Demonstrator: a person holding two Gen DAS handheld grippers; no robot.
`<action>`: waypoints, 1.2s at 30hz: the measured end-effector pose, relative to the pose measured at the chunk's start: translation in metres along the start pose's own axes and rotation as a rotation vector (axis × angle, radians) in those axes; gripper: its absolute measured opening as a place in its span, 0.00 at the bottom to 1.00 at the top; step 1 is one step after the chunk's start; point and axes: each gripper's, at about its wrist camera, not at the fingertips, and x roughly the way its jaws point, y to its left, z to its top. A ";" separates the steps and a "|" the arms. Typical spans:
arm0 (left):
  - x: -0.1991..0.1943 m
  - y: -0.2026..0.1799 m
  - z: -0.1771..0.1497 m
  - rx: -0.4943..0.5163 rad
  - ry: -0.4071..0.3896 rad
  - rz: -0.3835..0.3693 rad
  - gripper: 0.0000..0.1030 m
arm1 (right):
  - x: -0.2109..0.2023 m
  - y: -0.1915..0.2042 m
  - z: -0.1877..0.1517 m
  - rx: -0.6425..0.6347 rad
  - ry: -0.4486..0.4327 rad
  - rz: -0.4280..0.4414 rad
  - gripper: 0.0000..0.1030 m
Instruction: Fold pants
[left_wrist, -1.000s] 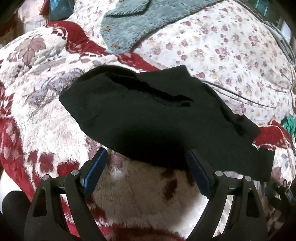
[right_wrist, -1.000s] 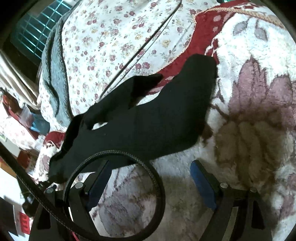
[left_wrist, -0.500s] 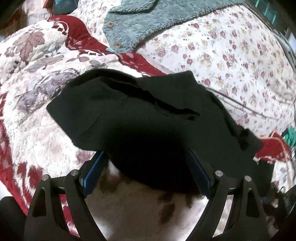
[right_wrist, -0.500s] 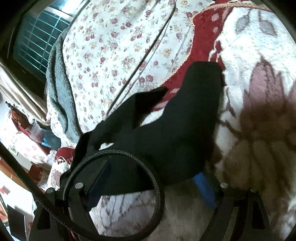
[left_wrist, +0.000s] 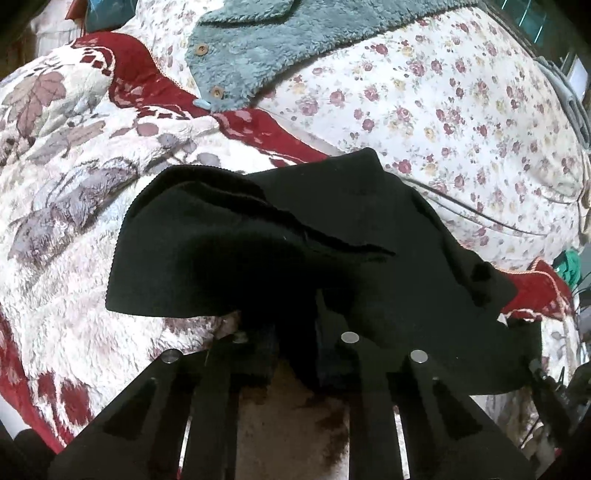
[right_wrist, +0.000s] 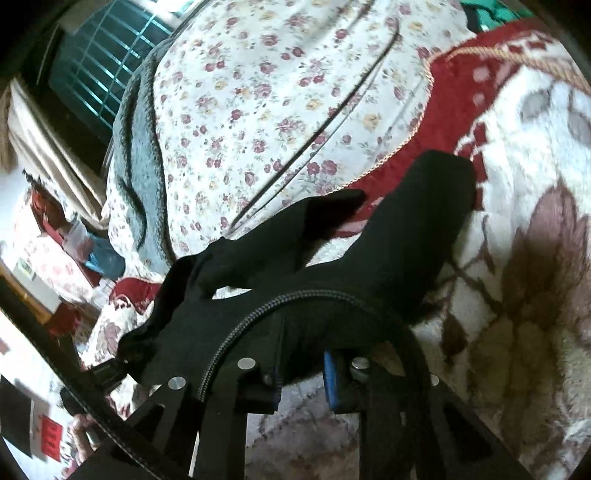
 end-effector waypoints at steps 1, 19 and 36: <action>-0.001 0.000 0.000 0.006 0.002 -0.005 0.12 | 0.000 0.002 0.000 -0.005 0.000 -0.001 0.14; -0.018 0.023 -0.010 -0.066 0.027 -0.136 0.10 | -0.001 -0.007 -0.014 0.036 0.032 0.013 0.13; 0.007 0.010 -0.002 -0.087 0.017 -0.084 0.14 | 0.023 -0.015 -0.017 0.093 0.049 0.046 0.16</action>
